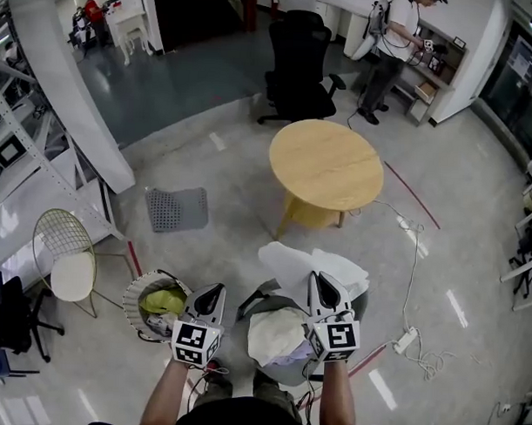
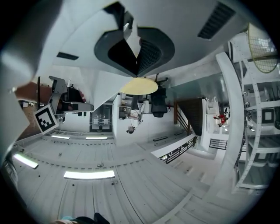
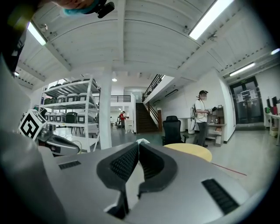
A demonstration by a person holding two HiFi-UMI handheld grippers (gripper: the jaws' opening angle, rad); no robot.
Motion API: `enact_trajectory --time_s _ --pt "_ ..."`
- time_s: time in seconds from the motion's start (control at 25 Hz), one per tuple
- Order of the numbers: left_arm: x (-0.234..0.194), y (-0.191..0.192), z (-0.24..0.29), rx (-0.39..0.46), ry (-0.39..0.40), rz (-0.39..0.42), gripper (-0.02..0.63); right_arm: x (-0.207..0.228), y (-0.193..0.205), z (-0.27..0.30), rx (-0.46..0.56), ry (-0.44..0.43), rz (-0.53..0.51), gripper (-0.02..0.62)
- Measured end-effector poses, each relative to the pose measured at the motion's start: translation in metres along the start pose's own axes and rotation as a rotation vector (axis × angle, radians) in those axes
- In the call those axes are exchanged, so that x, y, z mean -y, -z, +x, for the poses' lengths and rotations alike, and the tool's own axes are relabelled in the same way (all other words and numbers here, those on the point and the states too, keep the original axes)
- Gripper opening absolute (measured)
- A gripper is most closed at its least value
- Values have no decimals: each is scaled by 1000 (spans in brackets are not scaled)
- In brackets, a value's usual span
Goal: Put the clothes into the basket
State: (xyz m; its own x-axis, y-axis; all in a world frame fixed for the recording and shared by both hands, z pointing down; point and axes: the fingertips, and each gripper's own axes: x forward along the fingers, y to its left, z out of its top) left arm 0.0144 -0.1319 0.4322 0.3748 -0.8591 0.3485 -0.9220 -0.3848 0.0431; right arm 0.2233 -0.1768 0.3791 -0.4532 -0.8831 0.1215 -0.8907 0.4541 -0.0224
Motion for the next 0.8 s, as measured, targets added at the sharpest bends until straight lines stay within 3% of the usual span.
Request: enact_trajectory --time_s 0.8 --pt "-117 34 -121 33 -220 -81 8 -183 -33 48 48 -278 -65 31"
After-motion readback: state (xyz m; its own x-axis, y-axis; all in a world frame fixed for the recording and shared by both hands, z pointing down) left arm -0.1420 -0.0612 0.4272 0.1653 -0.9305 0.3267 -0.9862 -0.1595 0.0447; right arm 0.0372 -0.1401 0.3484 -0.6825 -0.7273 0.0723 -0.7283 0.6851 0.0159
